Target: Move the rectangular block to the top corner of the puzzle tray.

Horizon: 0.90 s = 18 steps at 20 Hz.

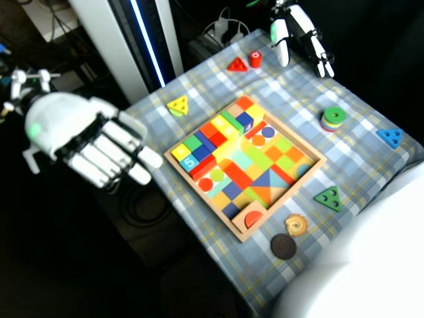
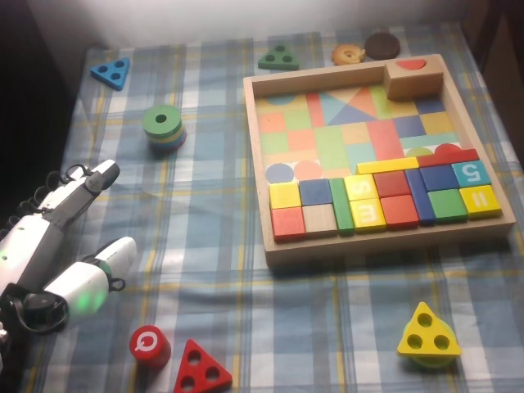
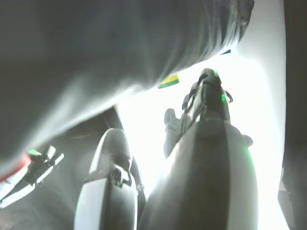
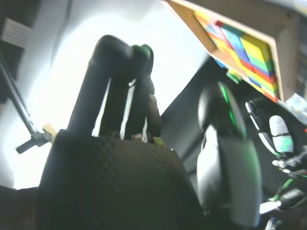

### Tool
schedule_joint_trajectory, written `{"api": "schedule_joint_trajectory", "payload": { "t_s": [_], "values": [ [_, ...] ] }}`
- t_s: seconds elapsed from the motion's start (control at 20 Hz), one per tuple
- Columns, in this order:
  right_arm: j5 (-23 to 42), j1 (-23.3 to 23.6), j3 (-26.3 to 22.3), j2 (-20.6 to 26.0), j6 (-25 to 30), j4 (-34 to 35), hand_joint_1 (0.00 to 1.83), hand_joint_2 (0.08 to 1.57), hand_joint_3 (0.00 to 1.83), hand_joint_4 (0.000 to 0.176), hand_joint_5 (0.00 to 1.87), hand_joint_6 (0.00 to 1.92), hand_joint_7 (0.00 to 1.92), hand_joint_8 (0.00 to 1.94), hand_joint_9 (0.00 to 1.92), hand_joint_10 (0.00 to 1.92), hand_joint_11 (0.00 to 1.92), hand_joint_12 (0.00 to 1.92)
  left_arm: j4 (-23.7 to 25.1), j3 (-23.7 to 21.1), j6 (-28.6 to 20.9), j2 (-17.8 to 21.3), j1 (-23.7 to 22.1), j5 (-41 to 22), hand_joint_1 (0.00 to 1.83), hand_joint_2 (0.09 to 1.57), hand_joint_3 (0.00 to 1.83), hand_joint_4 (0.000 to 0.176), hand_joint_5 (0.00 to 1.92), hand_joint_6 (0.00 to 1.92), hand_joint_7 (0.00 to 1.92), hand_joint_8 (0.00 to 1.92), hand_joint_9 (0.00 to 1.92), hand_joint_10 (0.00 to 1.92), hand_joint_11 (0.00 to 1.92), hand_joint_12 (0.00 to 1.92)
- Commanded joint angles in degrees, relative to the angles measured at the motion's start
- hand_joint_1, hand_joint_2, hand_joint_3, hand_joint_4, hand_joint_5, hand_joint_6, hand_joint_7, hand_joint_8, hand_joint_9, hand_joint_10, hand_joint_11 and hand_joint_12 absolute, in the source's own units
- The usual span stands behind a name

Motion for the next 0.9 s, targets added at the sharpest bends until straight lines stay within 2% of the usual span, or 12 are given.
{"api": "schedule_joint_trajectory", "payload": {
  "t_s": [0.0,0.05,0.2,0.3,0.35,0.45,0.5,0.55,0.6,0.7,0.8,0.85],
  "values": [
    [7.7,0.6,-0.3,-0.4,-2.1,0.3,0.00,1.17,0.00,0.000,0.23,0.01,0.30,0.02,0.21,0.27,0.00,1.17,2.4,0.0,-0.4,0.0,-0.4,-6.2,0.75,1.35,0.00,0.066,0.24,0.01,0.04,0.00,0.02,0.00,0.00,0.00],
    [7.9,0.6,-0.5,-0.7,-2.3,0.5,0.00,1.17,0.00,0.000,0.23,0.00,0.20,0.00,0.15,0.10,0.00,0.73,2.3,0.0,-0.4,0.0,-0.4,-6.3,0.74,1.35,0.00,0.060,0.25,0.01,0.06,0.01,0.03,0.01,0.00,0.00],
    [8.6,0.4,-0.9,-1.5,-2.3,0.9,0.00,1.14,0.00,0.000,0.25,0.00,0.20,0.00,0.16,0.02,0.00,0.64,2.3,0.0,-0.4,-0.1,-0.4,-6.4,0.72,1.35,0.00,0.065,0.24,0.00,0.05,0.00,0.03,0.00,0.00,0.00],
    [8.7,0.4,-0.9,-2.0,-2.3,0.9,0.00,1.14,0.00,0.000,0.21,0.00,0.17,0.01,0.10,0.01,0.00,0.38,2.3,0.1,-0.4,-0.2,-0.3,-6.4,0.73,1.36,0.00,0.066,0.24,0.00,0.04,0.00,0.02,0.00,0.00,0.00],
    [8.7,0.4,-0.9,-2.4,-2.3,1.0,0.00,1.14,0.00,0.000,0.22,0.00,0.17,0.00,0.11,0.01,0.00,0.40,2.3,0.1,-0.4,-0.2,-0.3,-6.4,0.72,1.36,0.00,0.065,0.24,0.00,0.04,0.00,0.02,0.00,0.00,0.00],
    [8.7,0.4,-0.9,-2.7,-2.3,1.1,0.00,1.13,0.00,0.000,0.25,0.00,0.21,0.00,0.16,0.02,0.00,0.81,2.3,0.0,-0.4,-0.3,-0.3,-6.6,0.73,1.36,0.00,0.055,0.25,0.00,0.05,0.00,0.02,0.00,0.00,0.00],
    [8.7,0.4,-0.9,-2.8,-2.3,1.1,0.00,1.14,0.00,0.000,0.25,0.00,0.22,0.00,0.18,0.02,0.00,0.89,2.3,0.0,-0.4,-0.3,-0.3,-6.8,0.73,1.36,0.00,0.056,0.25,0.00,0.04,0.00,0.03,0.01,0.00,0.00],
    [8.8,0.4,-0.8,-3.0,-2.3,1.3,0.00,1.16,0.01,0.000,0.26,0.00,0.24,0.01,0.20,0.02,0.00,0.90,2.3,0.0,-0.4,-0.3,-0.3,-6.9,0.74,1.36,0.00,0.052,0.26,0.00,0.04,0.00,0.03,0.00,0.00,0.00],
    [8.9,0.4,-0.7,-3.3,-2.3,1.3,0.00,1.13,0.00,0.000,0.24,0.00,0.23,0.01,0.19,0.02,0.00,0.90,2.3,0.0,-0.4,-0.2,-0.3,-7.0,0.74,1.36,0.00,0.064,0.26,0.00,0.05,0.00,0.02,0.00,0.00,0.00],
    [9.0,0.6,-0.5,-3.8,-2.3,1.6,0.00,1.13,0.00,0.000,0.23,0.00,0.22,0.00,0.17,0.00,0.00,0.80,2.3,0.1,-0.5,-0.2,-0.3,-7.0,0.77,1.35,0.00,0.040,0.28,0.01,0.05,0.00,0.03,0.01,0.00,0.00],
    [9.1,0.6,-0.4,-4.4,-2.3,1.7,0.00,1.09,0.00,0.000,0.22,0.00,0.16,0.01,0.10,0.01,0.00,0.54,2.3,0.0,-0.6,-0.3,-0.3,-7.0,0.78,1.34,0.00,0.051,0.27,0.00,0.06,0.00,0.04,0.01,0.00,0.00],
    [9.4,0.6,-0.4,-4.5,-2.3,1.8,0.00,1.12,0.00,0.000,0.24,0.00,0.17,0.01,0.12,0.01,0.00,0.63,2.3,0.0,-0.6,-0.3,-0.3,-7.1,0.75,1.35,0.00,0.066,0.27,0.00,0.06,0.00,0.04,0.00,0.00,0.00]
  ]
}}
